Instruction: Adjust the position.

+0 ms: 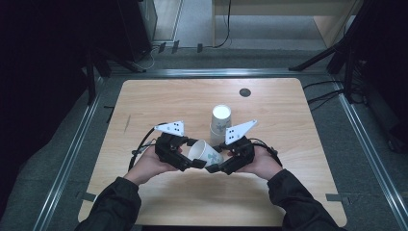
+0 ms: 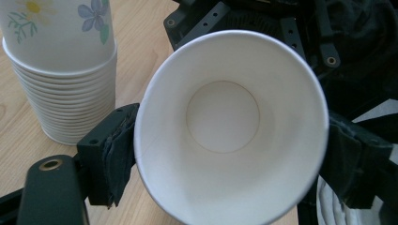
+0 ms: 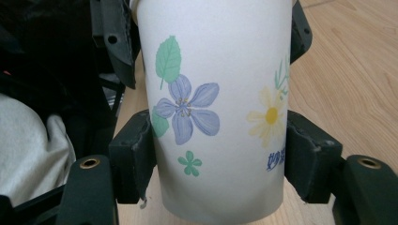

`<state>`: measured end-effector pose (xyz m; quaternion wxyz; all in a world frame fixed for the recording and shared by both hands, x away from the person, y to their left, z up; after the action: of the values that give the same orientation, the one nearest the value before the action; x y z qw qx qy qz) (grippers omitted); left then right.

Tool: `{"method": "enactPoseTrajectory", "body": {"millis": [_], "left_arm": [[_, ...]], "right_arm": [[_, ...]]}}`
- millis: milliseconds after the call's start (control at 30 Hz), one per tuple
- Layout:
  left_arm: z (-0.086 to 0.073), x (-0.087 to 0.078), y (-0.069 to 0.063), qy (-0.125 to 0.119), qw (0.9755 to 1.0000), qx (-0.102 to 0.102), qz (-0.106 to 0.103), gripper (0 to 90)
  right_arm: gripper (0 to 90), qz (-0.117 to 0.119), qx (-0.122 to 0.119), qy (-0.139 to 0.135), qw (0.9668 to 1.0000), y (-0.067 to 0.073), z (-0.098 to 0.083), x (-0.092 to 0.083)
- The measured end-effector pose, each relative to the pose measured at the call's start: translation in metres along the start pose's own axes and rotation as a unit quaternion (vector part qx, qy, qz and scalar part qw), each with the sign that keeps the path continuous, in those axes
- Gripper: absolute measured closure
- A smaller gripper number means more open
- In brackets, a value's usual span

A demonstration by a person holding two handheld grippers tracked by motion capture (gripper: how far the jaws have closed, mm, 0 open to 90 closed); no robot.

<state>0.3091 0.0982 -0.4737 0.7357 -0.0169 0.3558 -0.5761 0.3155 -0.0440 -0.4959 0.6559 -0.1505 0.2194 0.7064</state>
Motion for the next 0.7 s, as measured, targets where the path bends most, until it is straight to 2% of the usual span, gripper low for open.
{"method": "enactPoseTrajectory", "body": {"millis": [33,100,467,567,600,700], "left_arm": [[0.0002,-0.0001,-0.0003,-0.001,1.0000,-0.001,-0.003,19.8],[0.0006,-0.0004,-0.0012,-0.006,1.0000,0.003,0.000,21.4],[0.0005,-0.0016,-0.0020,0.002,0.9999,0.014,0.006,24.9],[0.0020,-0.0034,-0.0021,-0.003,0.9999,0.014,0.009,24.9],[0.0029,-0.0049,-0.0017,-0.005,0.9998,0.014,0.010,24.9],[0.0046,-0.0100,-0.0005,-0.007,0.9998,0.013,0.015,24.9]], "right_arm": [[33.5,0.000,-0.001,-0.001,1.0000,0.0002,0.0003,0.0001],[33.5,0.000,0.000,-0.001,1.0000,0.0002,0.0003,0.0002],[33.3,0.004,0.005,0.004,1.0000,0.0009,-0.0003,0.0010],[31.3,0.002,0.002,0.003,1.0000,0.0012,0.0001,0.0015],[28.1,0.003,0.005,0.007,1.0000,0.0013,-0.0006,0.0026],[25.7,-0.009,0.002,0.020,0.9998,0.0004,-0.0039,0.0040]]}}
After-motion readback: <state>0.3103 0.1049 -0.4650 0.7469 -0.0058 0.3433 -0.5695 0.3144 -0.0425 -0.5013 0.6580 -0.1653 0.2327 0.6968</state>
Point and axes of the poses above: each handheld gripper's, and its own axes: x roughly forward along the jaws, z roughly out of its top, y roughly to its left, the point moved 6 cm from there along x, roughly forward along the jaws, and after that the axes turned 9 degrees about -x, right-handed, at the moved point
